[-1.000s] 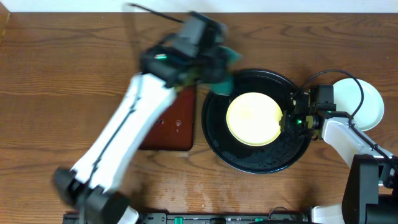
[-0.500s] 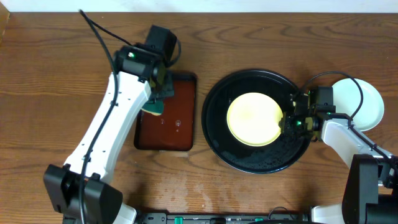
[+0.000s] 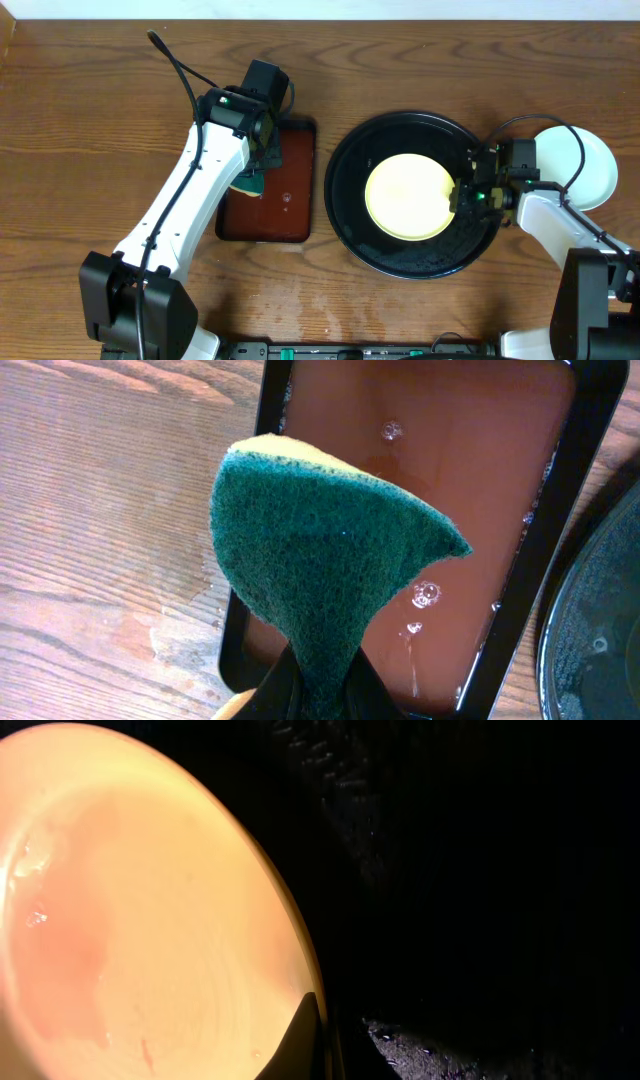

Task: Clean dirty plates on tray and stack at the side
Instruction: 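Return the sponge with the left gripper to above the small tray, then lift the yellow plate with the right gripper and carry it right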

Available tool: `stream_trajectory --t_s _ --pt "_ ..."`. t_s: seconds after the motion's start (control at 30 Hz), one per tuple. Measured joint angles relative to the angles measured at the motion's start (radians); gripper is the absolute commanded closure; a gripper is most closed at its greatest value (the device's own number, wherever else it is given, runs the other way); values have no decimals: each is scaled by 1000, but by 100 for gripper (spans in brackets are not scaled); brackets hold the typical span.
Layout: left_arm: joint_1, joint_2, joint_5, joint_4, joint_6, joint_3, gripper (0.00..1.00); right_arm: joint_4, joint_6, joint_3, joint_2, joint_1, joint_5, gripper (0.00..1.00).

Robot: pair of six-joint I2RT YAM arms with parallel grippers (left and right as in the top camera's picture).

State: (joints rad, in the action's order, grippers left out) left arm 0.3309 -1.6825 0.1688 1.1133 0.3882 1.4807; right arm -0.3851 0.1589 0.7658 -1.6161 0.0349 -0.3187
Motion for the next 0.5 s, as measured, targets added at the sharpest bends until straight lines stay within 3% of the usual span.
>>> stream_trajectory --t_s 0.27,0.5 --pt "0 0 3 -8 -16 0 91 -160 -4 218 2 -11 50 99" --pt "0 0 3 -34 -20 0 91 -295 -39 398 23 -146 269 99"
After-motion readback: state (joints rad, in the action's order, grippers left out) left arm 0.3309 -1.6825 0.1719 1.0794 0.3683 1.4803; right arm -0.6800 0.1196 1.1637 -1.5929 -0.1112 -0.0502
